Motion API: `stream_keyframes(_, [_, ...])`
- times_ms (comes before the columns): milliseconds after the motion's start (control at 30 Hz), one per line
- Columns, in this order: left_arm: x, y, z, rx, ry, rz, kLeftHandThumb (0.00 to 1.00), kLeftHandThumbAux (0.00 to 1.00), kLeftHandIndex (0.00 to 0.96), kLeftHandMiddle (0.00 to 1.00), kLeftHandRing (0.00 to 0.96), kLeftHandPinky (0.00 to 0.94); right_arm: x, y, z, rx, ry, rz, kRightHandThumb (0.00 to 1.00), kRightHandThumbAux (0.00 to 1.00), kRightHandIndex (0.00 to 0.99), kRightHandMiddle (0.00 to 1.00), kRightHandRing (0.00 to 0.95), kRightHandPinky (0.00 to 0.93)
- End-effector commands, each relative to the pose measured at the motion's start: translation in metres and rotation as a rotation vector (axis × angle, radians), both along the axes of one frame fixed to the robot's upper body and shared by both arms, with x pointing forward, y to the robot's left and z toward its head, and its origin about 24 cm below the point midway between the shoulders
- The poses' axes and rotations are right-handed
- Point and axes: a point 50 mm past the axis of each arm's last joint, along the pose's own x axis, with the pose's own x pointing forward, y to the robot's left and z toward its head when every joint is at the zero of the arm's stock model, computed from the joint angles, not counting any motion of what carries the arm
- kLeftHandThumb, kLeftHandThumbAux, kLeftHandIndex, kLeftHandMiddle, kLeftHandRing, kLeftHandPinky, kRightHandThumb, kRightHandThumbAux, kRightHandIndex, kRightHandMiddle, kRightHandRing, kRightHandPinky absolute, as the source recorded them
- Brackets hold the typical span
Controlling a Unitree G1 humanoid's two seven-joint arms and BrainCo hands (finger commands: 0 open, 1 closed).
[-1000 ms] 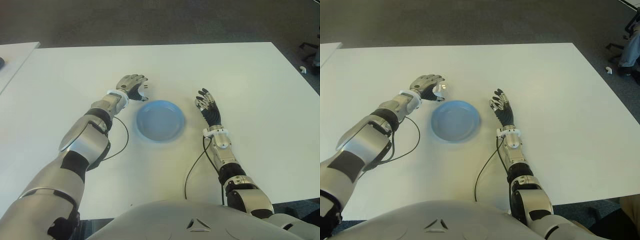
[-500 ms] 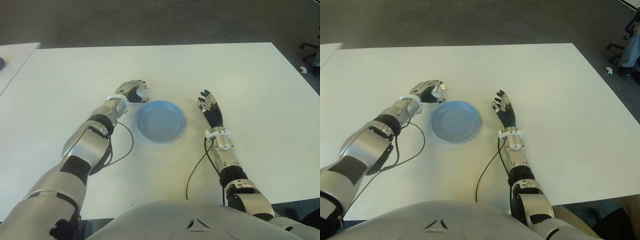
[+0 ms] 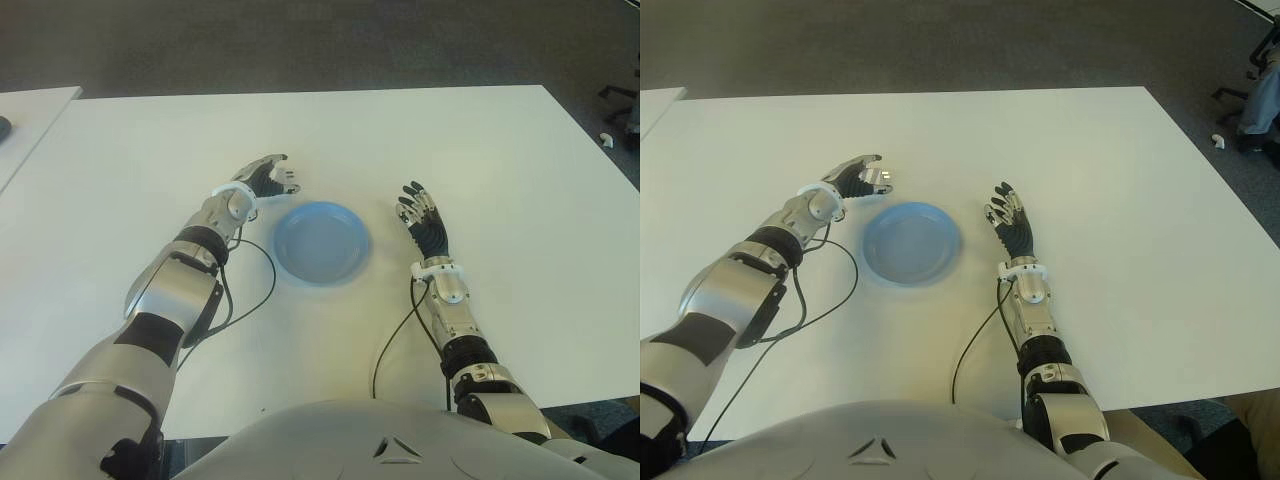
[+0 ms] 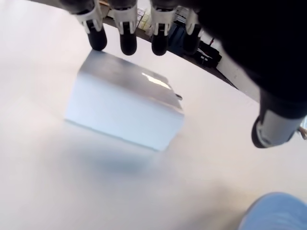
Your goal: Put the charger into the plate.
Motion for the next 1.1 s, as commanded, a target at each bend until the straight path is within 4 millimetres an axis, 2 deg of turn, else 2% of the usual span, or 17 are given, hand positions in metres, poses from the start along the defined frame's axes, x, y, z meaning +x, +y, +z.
stream_keyframes(33, [-0.035, 0.005, -0.048, 0.013, 0.248, 0.01, 0.0, 0.501, 0.0, 0.0, 0.0, 0.0, -0.016, -0.005, -0.02, 0.008, 0.111, -0.026, 0.709, 0.588, 0.052, 0.151, 0.16, 0.196])
stream_keyframes(400, [-0.039, 0.013, -0.051, 0.046, 0.281, -0.013, 0.0, 0.497, 0.0, 0.001, 0.0, 0.0, -0.017, -0.005, -0.018, -0.008, 0.103, -0.031, 0.692, 0.581, 0.053, 0.159, 0.165, 0.2])
stream_keyframes(633, [-0.041, 0.026, -0.05, 0.18, 0.272, -0.088, 0.0, 0.483, 0.0, 0.009, 0.0, 0.0, -0.017, -0.006, -0.018, -0.009, 0.102, -0.032, 0.689, 0.572, 0.056, 0.161, 0.167, 0.187])
stream_keyframes(833, [-0.044, 0.043, -0.046, 0.341, 0.247, -0.206, 0.0, 0.49, 0.0, 0.007, 0.004, 0.0, -0.018, -0.007, -0.017, -0.017, 0.103, -0.032, 0.679, 0.576, 0.055, 0.166, 0.173, 0.212])
stream_keyframes(1100, [-0.046, 0.064, -0.036, 0.448, 0.188, -0.291, 0.0, 0.489, 0.0, 0.0, 0.003, 0.054, -0.019, -0.007, -0.015, -0.029, 0.108, -0.037, 0.669, 0.58, 0.054, 0.171, 0.177, 0.213])
